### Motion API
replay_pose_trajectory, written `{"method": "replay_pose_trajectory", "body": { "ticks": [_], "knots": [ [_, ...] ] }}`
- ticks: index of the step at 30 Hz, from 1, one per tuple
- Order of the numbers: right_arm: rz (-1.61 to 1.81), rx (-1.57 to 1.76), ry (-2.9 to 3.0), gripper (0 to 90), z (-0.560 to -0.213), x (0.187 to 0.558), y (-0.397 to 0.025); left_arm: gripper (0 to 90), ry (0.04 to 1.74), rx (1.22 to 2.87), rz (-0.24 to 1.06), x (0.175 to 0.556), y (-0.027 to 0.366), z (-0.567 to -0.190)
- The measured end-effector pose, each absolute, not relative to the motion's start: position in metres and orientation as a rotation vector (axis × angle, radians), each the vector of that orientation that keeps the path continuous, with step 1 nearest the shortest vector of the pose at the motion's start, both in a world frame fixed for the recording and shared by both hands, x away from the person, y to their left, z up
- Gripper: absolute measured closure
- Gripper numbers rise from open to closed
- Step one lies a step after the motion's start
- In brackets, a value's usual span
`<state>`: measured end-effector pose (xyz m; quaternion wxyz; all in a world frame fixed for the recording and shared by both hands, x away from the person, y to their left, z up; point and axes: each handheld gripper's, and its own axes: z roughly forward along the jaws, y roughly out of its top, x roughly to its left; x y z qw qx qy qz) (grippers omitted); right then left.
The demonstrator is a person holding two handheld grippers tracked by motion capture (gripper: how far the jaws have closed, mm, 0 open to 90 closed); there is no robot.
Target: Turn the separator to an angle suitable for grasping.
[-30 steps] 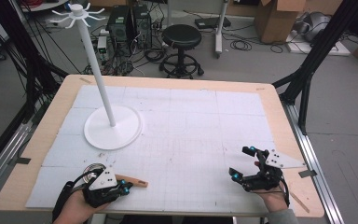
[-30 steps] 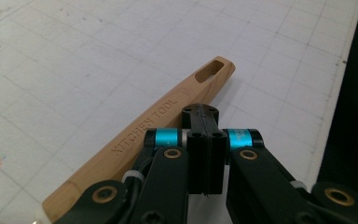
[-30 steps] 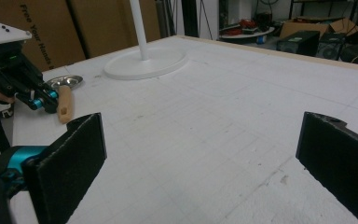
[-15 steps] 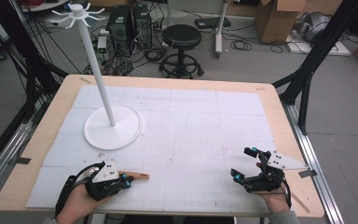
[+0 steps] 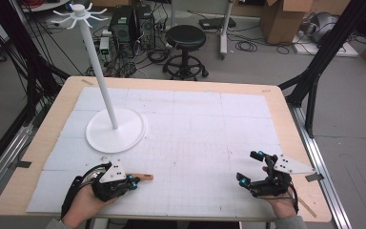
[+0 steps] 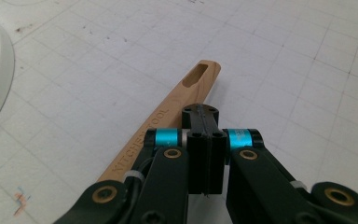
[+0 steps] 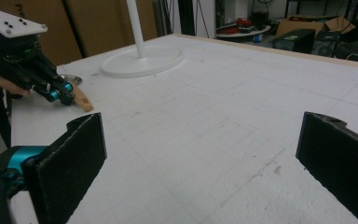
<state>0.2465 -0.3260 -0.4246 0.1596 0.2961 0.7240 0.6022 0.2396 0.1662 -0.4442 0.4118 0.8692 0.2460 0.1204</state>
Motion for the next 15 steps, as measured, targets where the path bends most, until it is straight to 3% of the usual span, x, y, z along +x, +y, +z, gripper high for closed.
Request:
{"method": "replay_pose_trajectory", "body": {
  "ticks": [15],
  "knots": [
    [1.719,0.848,2.077,0.7,-0.4250,0.2458,-0.3253,89.9,0.610,2.189,0.306,0.2418,0.1597,-0.4454]
  ]
}}
